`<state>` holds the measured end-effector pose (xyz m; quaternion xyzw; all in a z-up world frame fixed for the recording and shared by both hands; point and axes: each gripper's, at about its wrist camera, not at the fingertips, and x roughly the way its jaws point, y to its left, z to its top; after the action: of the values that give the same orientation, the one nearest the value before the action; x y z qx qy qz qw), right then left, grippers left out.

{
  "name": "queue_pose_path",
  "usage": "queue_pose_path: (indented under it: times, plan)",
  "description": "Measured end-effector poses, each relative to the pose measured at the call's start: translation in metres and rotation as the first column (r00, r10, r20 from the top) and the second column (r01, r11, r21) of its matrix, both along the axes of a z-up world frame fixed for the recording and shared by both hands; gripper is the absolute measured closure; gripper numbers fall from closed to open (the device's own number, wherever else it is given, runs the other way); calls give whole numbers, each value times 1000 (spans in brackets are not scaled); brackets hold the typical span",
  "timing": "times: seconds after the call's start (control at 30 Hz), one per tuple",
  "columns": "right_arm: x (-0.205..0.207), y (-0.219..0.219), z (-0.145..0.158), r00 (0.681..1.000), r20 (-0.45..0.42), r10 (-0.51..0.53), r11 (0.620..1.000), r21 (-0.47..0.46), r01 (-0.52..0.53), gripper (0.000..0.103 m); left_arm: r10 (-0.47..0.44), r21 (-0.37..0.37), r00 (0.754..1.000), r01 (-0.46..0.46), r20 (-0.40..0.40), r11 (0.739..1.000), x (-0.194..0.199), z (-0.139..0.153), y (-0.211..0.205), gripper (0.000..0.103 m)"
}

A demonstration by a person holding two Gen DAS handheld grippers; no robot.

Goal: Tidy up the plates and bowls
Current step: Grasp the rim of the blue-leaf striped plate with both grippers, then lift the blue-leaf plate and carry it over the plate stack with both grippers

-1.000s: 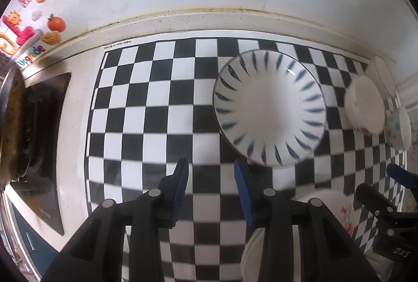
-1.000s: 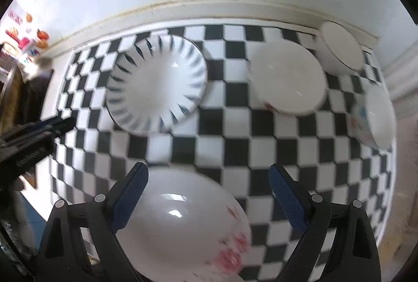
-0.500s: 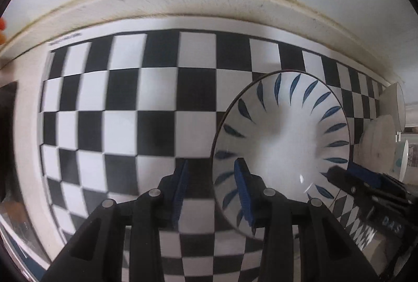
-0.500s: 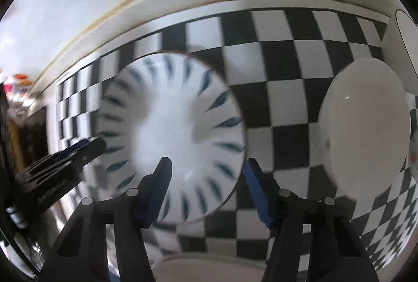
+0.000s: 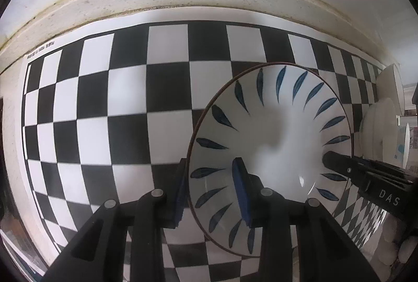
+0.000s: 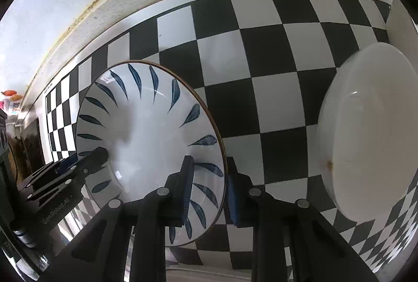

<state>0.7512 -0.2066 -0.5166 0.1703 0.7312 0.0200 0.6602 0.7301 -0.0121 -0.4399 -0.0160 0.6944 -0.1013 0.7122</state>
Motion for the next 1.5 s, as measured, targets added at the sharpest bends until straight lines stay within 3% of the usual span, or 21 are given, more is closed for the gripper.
queue_pose_path:
  times: [0.43,0.83,1.13,1.5]
  plan:
    - [-21,0,54,994,97,43,999,7,-44,80,17,18,995,-19,98,1000,-34,58,6,72]
    - [-84,-13,105,983,174,62,998,-11,-61,81,-14,0,988,14,155,1000,-85,97,11,72]
    - [-140,-27,120,981,183,60,998,-11,-58,81,-46,-7,988,48,145,999,-133,100,-7,72]
    - [-207,-41,93,992,115,49,999,-6,-49,81,-97,-4,993,98,63,995,-177,74,-26,72]
